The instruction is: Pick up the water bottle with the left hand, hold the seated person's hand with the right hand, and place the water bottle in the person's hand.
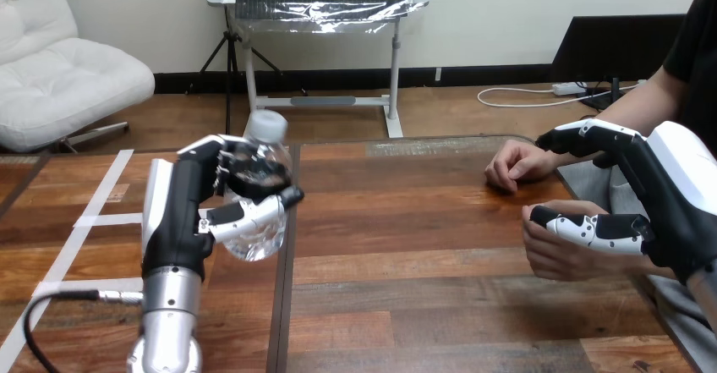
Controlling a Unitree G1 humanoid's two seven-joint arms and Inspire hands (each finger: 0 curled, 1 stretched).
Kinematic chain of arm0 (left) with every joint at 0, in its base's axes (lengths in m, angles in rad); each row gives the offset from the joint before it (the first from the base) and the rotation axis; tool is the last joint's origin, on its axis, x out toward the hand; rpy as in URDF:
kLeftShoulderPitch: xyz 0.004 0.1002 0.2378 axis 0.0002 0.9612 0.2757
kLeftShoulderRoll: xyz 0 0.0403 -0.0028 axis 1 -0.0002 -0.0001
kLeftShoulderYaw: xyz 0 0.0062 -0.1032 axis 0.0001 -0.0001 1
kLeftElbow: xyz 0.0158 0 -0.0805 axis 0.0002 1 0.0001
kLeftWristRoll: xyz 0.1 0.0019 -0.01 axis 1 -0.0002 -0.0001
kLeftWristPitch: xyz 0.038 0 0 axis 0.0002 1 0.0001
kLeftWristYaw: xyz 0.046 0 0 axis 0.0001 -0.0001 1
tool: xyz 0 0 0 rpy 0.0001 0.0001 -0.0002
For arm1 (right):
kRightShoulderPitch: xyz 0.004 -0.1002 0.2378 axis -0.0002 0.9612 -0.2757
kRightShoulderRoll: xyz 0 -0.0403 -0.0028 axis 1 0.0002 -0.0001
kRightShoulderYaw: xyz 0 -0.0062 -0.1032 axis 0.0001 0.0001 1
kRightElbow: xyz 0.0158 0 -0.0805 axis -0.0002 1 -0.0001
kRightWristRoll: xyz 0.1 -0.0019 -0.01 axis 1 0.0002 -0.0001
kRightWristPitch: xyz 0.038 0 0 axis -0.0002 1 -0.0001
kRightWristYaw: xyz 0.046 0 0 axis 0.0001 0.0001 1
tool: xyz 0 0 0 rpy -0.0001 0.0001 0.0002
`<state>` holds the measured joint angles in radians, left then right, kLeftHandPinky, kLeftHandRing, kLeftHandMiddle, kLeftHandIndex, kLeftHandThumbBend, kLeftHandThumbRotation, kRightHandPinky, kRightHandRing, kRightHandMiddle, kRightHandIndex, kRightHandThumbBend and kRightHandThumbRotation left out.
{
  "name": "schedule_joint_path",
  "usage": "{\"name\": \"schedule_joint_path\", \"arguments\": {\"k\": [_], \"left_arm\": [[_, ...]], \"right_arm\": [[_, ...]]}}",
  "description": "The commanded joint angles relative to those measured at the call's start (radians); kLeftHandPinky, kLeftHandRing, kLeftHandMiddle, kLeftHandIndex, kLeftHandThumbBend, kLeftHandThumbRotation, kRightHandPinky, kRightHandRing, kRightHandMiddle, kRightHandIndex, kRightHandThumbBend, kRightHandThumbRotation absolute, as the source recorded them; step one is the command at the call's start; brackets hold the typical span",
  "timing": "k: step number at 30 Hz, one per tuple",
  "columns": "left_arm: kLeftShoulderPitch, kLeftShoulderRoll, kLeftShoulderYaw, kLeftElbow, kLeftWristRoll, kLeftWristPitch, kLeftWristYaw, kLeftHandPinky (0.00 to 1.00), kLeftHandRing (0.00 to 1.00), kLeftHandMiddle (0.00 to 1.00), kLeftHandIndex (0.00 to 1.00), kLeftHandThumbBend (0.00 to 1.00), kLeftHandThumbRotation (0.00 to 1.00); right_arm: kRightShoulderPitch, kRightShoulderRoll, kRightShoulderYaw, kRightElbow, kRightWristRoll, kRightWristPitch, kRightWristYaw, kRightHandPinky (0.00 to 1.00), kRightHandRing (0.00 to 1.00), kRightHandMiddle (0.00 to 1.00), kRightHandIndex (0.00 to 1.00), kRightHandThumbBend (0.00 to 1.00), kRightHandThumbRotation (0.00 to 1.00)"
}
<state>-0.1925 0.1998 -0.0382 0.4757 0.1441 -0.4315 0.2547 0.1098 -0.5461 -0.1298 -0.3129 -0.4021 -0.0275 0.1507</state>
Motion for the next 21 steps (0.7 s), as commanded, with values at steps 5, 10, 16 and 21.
{"name": "schedule_joint_path", "arguments": {"k": [5, 10, 16, 21], "left_arm": [[-0.021, -0.053, 0.049, -0.040, -0.026, -0.076, 0.025, 0.42, 0.43, 0.45, 0.52, 0.60, 0.00], [-0.015, -0.073, 0.056, -0.045, -0.027, -0.093, 0.031, 0.42, 0.43, 0.45, 0.52, 0.59, 0.00], [-0.007, -0.091, 0.065, -0.055, -0.043, -0.085, 0.016, 0.42, 0.43, 0.45, 0.52, 0.58, 0.00], [-0.003, -0.098, 0.072, -0.057, -0.035, -0.085, 0.015, 0.42, 0.43, 0.45, 0.52, 0.58, 0.00]], "right_arm": [[-0.058, -0.008, -0.022, -0.033, 0.002, -0.004, -0.003, 0.70, 0.76, 0.75, 0.71, 0.63, 0.00], [-0.058, -0.018, -0.024, -0.025, 0.015, -0.019, 0.008, 0.69, 0.75, 0.75, 0.71, 0.66, 0.00], [-0.060, -0.029, -0.024, -0.025, 0.012, -0.014, 0.023, 0.68, 0.75, 0.75, 0.72, 0.71, 0.00], [-0.062, -0.062, -0.024, -0.029, 0.017, 0.000, 0.078, 0.68, 0.76, 0.76, 0.73, 0.75, 0.00]]}}
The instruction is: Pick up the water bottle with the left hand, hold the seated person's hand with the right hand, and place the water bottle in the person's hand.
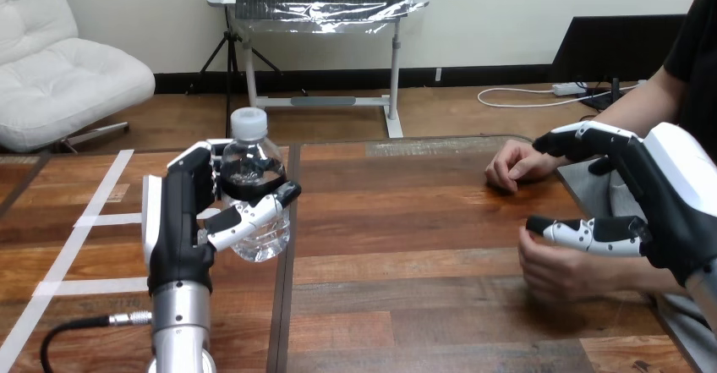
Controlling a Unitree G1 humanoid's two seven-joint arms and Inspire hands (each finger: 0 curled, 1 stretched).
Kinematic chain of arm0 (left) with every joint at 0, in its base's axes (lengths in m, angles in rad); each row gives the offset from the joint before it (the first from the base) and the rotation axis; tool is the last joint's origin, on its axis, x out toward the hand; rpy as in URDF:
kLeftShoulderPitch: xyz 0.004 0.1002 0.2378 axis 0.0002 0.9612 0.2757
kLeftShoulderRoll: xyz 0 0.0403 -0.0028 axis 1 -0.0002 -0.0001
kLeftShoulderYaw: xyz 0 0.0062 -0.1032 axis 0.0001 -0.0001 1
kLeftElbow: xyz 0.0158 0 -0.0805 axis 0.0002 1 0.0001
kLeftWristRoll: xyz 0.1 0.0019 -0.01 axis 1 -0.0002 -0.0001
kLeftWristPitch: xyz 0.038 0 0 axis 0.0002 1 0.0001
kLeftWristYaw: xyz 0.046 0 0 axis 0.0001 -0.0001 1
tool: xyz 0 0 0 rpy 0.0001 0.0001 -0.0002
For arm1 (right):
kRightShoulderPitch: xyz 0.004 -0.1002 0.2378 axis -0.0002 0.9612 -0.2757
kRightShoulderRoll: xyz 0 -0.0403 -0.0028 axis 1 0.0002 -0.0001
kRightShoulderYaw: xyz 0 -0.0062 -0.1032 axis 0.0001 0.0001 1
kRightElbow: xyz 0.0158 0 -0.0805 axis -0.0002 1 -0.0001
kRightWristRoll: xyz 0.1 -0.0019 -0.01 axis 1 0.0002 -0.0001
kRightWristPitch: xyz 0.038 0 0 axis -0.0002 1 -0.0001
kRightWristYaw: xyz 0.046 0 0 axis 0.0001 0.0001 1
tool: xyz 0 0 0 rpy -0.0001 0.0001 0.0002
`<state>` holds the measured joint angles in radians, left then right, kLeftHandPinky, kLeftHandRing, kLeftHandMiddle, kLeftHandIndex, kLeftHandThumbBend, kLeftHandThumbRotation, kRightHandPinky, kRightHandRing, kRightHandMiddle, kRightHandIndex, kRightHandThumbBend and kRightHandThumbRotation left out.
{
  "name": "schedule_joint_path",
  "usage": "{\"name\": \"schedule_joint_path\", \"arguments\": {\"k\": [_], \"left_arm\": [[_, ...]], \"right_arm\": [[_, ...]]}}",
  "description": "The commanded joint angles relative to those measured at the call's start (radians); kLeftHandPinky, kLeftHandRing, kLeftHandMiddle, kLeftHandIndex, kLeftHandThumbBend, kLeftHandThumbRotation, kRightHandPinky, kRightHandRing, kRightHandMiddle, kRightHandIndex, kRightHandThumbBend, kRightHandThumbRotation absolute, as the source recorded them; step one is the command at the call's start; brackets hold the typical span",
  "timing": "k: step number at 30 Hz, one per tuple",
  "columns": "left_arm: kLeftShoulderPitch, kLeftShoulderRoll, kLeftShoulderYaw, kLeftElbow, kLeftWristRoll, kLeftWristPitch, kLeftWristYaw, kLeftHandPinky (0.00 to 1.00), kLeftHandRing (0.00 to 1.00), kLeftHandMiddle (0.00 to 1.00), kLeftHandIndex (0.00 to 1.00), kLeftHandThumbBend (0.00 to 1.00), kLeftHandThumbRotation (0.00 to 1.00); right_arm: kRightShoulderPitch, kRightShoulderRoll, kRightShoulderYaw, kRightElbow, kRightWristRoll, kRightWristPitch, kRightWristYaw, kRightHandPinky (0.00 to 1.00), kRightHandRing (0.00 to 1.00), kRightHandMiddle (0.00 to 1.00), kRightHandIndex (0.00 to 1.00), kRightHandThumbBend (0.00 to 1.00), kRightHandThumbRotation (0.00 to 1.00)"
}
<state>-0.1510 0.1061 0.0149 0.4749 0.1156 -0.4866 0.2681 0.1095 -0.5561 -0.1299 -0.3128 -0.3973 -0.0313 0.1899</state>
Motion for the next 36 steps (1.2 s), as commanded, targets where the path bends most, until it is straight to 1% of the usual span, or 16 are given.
{"name": "schedule_joint_path", "arguments": {"k": [1, 3, 5, 7, 11, 15, 17, 18, 20, 23, 25, 26, 29, 32, 35, 36], "left_arm": [[-0.043, -0.007, 0.020, -0.061, -0.004, -0.024, 0.003, 0.42, 0.43, 0.45, 0.52, 0.58, 0.00], [-0.042, -0.010, 0.021, -0.066, -0.001, -0.018, 0.004, 0.42, 0.43, 0.45, 0.52, 0.57, 0.00], [-0.044, -0.008, 0.022, -0.051, -0.002, -0.032, 0.001, 0.42, 0.43, 0.45, 0.53, 0.57, 0.00], [-0.041, -0.011, 0.022, -0.055, -0.002, -0.025, 0.001, 0.42, 0.43, 0.46, 0.53, 0.57, 0.00], [-0.041, -0.015, 0.023, -0.057, -0.007, -0.028, -0.003, 0.42, 0.43, 0.46, 0.53, 0.57, 0.00], [-0.042, -0.016, 0.024, -0.050, -0.011, -0.035, -0.007, 0.42, 0.43, 0.46, 0.53, 0.58, 0.00], [-0.043, -0.017, 0.025, -0.047, -0.018, -0.045, -0.013, 0.42, 0.43, 0.46, 0.53, 0.58, 0.00], [-0.042, -0.018, 0.024, -0.049, -0.015, -0.043, -0.011, 0.42, 0.43, 0.46, 0.53, 0.58, 0.00], [-0.041, -0.018, 0.024, -0.052, -0.010, -0.037, -0.009, 0.42, 0.43, 0.46, 0.53, 0.58, 0.00], [-0.038, -0.025, 0.025, -0.066, -0.028, -0.036, -0.023, 0.41, 0.43, 0.46, 0.52, 0.58, 0.00], [-0.037, -0.027, 0.026, -0.070, -0.033, -0.031, -0.029, 0.42, 0.43, 0.46, 0.52, 0.58, 0.00], [-0.036, -0.028, 0.026, -0.072, -0.034, -0.029, -0.030, 0.42, 0.43, 0.46, 0.52, 0.58, 0.00], [-0.036, -0.032, 0.026, -0.070, -0.055, -0.041, -0.048, 0.42, 0.43, 0.46, 0.52, 0.57, 0.00], [-0.038, -0.025, 0.024, -0.067, -0.025, -0.039, -0.030, 0.42, 0.42, 0.46, 0.52, 0.57, 0.00], [-0.040, -0.029, 0.027, -0.062, -0.037, -0.045, -0.041, 0.41, 0.42, 0.45, 0.52, 0.57, 0.00], [-0.041, -0.029, 0.027, -0.059, -0.038, -0.048, -0.043, 0.41, 0.42, 0.45, 0.52, 0.57, 0.00]], "right_arm": [[-0.061, -0.059, -0.024, -0.036, 0.009, 0.022, 0.057, 0.69, 0.77, 0.77, 0.74, 0.75, 0.00], [-0.062, -0.065, -0.026, -0.044, 0.006, 0.041, 0.079, 0.70, 0.79, 0.79, 0.76, 0.75, 0.00], [-0.064, -0.081, -0.027, -0.052, 0.005, 0.060, 0.113, 0.72, 0.80, 0.80, 0.77, 0.76, 0.00], [-0.071, -0.103, -0.028, -0.057, 0.014, 0.089, 0.163, 0.74, 0.83, 0.83, 0.80, 0.76, 0.00], [-0.081, -0.138, -0.028, -0.057, 0.011, 0.124, 0.224, 0.77, 0.85, 0.86, 0.82, 0.77, 0.00], [-0.098, -0.177, -0.016, -0.074, -0.024, 0.207, 0.296, 0.79, 0.87, 0.88, 0.83, 0.77, 0.00], [-0.105, -0.190, -0.010, -0.078, -0.034, 0.237, 0.320, 0.81, 0.88, 0.89, 0.84, 0.77, 0.00], [-0.110, -0.205, -0.005, -0.073, -0.049, 0.244, 0.333, 0.81, 0.89, 0.89, 0.84, 0.77, 0.00], [-0.115, -0.221, 0.002, -0.069, -0.067, 0.252, 0.348, 0.82, 0.89, 0.89, 0.85, 0.78, 0.00], [-0.125, -0.251, 0.007, -0.050, -0.079, 0.242, 0.373, 0.81, 0.88, 0.90, 0.85, 0.78, 0.00], [-0.136, -0.269, 0.017, -0.037, -0.097, 0.253, 0.391, 0.81, 0.88, 0.89, 0.85, 0.79, 0.00], [-0.140, -0.274, 0.019, -0.034, -0.102, 0.257, 0.396, 0.81, 0.88, 0.89, 0.85, 0.79, 0.00], [-0.148, -0.290, 0.022, -0.010, -0.111, 0.243, 0.402, 0.80, 0.87, 0.89, 0.85, 0.80, 0.00], [-0.160, -0.310, 0.035, 0.005, -0.129, 0.256, 0.425, 0.80, 0.87, 0.89, 0.85, 0.80, 0.00], [-0.170, -0.325, 0.047, 0.038, -0.149, 0.242, 0.427, 0.79, 0.87, 0.89, 0.85, 0.81, 0.00], [-0.176, -0.334, 0.058, 0.045, -0.166, 0.246, 0.434, 0.78, 0.87, 0.89, 0.85, 0.82, 0.00]]}}
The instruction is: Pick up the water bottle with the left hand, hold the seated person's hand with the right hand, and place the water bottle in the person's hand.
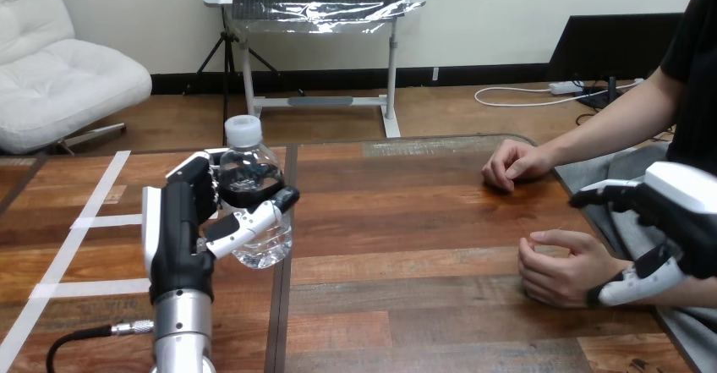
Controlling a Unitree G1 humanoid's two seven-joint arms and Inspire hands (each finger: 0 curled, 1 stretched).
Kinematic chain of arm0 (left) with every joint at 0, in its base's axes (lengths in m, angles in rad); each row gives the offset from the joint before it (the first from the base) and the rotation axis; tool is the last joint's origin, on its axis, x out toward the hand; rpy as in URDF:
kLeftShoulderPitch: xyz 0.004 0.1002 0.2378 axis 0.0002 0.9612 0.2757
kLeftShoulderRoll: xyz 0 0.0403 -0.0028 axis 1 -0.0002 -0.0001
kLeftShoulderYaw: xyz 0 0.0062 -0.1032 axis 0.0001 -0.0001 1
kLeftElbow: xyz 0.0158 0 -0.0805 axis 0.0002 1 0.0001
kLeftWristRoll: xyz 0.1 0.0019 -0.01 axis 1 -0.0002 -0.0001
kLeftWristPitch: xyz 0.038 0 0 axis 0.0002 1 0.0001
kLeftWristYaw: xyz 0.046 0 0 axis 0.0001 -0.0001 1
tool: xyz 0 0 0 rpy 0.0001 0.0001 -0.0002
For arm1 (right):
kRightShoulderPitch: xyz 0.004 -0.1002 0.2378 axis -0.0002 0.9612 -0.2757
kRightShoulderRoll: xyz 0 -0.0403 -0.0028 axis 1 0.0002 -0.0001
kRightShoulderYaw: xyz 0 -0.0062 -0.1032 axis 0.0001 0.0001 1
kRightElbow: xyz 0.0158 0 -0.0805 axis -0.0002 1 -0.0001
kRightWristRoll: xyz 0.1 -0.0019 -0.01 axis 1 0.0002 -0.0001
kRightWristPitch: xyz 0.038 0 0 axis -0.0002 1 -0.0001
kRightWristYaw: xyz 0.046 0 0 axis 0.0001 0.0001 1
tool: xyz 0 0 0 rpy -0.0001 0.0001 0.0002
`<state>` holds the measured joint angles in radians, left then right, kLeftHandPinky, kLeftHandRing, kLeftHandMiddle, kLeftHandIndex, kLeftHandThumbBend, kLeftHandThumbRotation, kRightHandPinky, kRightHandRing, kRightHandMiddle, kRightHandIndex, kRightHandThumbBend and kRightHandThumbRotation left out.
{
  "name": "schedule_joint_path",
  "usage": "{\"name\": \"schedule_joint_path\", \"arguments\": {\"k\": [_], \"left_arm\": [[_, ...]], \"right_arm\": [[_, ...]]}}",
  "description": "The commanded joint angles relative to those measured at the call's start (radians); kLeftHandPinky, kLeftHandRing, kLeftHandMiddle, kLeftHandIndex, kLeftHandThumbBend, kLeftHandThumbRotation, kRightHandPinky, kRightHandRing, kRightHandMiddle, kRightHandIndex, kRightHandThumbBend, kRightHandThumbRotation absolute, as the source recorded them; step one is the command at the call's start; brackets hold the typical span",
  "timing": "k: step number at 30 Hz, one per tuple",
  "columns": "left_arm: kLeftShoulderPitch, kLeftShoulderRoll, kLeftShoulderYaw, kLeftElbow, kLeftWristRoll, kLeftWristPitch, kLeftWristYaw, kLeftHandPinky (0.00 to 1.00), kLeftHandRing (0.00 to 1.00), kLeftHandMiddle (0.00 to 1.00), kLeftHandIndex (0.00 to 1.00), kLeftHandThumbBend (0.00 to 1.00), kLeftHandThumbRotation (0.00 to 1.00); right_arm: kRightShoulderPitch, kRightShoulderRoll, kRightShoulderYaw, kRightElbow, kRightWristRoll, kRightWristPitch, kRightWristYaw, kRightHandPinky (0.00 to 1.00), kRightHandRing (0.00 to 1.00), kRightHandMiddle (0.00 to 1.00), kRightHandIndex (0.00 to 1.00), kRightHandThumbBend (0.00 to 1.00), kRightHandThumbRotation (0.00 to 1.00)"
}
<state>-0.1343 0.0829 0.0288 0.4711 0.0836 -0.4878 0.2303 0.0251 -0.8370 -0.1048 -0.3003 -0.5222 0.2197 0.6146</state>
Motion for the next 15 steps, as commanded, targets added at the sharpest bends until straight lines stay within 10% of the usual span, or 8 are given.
{"name": "schedule_joint_path", "arguments": {"k": [1, 15], "left_arm": [[-0.058, -0.006, 0.014, -0.054, -0.006, -0.048, -0.006, 0.41, 0.42, 0.45, 0.52, 0.57, 0.00], [-0.060, -0.006, 0.015, -0.048, 0.006, -0.050, -0.012, 0.42, 0.42, 0.44, 0.52, 0.57, 0.00]], "right_arm": [[-0.095, -0.060, 0.040, 0.036, -0.053, -0.001, 0.015, 0.78, 0.87, 0.89, 0.85, 0.82, 0.00], [-0.173, -0.117, 0.116, 0.132, -0.120, 0.033, 0.136, 0.85, 0.92, 0.94, 0.90, 0.78, 0.03]]}}
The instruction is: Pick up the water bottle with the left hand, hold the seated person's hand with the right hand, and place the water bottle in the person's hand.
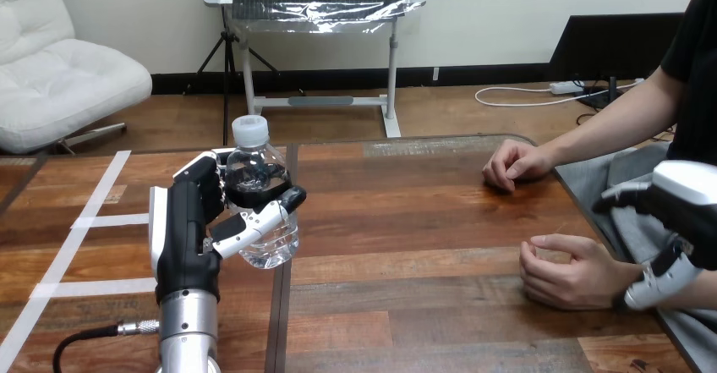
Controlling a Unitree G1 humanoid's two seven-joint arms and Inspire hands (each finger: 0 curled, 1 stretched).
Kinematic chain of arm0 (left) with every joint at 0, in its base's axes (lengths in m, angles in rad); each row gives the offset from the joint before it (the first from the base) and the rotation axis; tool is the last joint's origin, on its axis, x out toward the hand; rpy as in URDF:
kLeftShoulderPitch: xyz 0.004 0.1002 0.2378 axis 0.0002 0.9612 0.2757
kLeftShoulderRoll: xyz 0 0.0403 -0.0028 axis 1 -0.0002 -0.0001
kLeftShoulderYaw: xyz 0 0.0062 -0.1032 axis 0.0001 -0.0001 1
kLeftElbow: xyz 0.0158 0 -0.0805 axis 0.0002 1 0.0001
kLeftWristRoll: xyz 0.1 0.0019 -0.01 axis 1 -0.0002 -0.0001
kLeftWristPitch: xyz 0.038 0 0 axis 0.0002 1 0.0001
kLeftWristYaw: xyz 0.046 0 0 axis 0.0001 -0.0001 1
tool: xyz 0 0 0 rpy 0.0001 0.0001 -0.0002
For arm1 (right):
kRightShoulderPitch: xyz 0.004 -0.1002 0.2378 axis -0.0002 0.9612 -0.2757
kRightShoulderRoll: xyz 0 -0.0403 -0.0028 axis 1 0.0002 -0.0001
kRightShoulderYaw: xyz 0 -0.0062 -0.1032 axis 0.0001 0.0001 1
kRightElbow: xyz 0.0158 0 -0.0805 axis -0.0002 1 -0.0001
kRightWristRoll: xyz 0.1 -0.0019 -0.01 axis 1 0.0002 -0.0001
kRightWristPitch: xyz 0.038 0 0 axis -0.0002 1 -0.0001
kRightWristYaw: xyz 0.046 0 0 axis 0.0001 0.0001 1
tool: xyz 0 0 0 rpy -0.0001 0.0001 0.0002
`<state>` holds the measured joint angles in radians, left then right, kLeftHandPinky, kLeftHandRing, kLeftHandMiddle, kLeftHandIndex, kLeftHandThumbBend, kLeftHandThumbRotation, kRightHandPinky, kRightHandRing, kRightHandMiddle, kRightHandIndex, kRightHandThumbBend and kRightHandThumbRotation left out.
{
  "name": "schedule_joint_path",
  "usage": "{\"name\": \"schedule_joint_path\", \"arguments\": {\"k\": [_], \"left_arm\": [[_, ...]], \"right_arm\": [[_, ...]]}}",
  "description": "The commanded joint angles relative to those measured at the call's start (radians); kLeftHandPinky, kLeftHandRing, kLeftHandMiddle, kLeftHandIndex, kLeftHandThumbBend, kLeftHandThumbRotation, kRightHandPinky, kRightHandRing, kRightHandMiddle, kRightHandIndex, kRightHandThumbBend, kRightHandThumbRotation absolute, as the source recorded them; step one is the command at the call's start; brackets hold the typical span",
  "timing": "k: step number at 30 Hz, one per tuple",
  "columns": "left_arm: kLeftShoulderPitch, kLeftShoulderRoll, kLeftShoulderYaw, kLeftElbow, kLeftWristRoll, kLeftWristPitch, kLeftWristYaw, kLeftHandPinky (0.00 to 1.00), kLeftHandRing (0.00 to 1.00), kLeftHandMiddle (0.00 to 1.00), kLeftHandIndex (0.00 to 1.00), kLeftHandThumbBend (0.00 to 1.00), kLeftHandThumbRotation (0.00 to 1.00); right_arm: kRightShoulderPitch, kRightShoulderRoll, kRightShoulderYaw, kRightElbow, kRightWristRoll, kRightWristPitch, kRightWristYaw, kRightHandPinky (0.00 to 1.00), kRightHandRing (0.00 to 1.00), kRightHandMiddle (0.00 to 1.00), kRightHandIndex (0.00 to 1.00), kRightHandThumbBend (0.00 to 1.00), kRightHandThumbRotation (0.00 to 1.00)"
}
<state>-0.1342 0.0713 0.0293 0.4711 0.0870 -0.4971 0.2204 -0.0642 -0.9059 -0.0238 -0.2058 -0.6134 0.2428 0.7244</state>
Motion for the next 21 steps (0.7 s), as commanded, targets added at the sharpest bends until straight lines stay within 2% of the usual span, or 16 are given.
{"name": "schedule_joint_path", "arguments": {"k": [1, 8, 12, 21], "left_arm": [[-0.060, 0.006, 0.015, -0.048, 0.005, -0.042, -0.002, 0.42, 0.42, 0.44, 0.52, 0.57, 0.00], [-0.062, 0.010, 0.015, -0.043, 0.006, -0.045, -0.008, 0.42, 0.41, 0.44, 0.52, 0.58, 0.00], [-0.064, 0.018, 0.015, -0.032, 0.023, -0.055, -0.001, 0.42, 0.41, 0.44, 0.52, 0.58, 0.00], [-0.059, 0.016, 0.017, -0.043, 0.019, -0.045, -0.011, 0.41, 0.41, 0.44, 0.52, 0.59, 0.00]], "right_arm": [[-0.088, -0.048, 0.038, 0.042, -0.032, 0.013, 0.031, 0.85, 0.92, 0.94, 0.90, 0.78, 0.04], [-0.117, -0.050, 0.068, 0.086, -0.084, 0.014, 0.032, 0.86, 0.93, 0.95, 0.90, 0.77, 0.05], [-0.131, -0.042, 0.080, 0.129, -0.098, -0.002, 0.008, 0.86, 0.93, 0.94, 0.90, 0.77, 0.03], [-0.171, -0.040, 0.117, 0.213, -0.123, -0.020, 0.003, 0.87, 0.95, 0.95, 0.91, 0.75, 0.04]]}}
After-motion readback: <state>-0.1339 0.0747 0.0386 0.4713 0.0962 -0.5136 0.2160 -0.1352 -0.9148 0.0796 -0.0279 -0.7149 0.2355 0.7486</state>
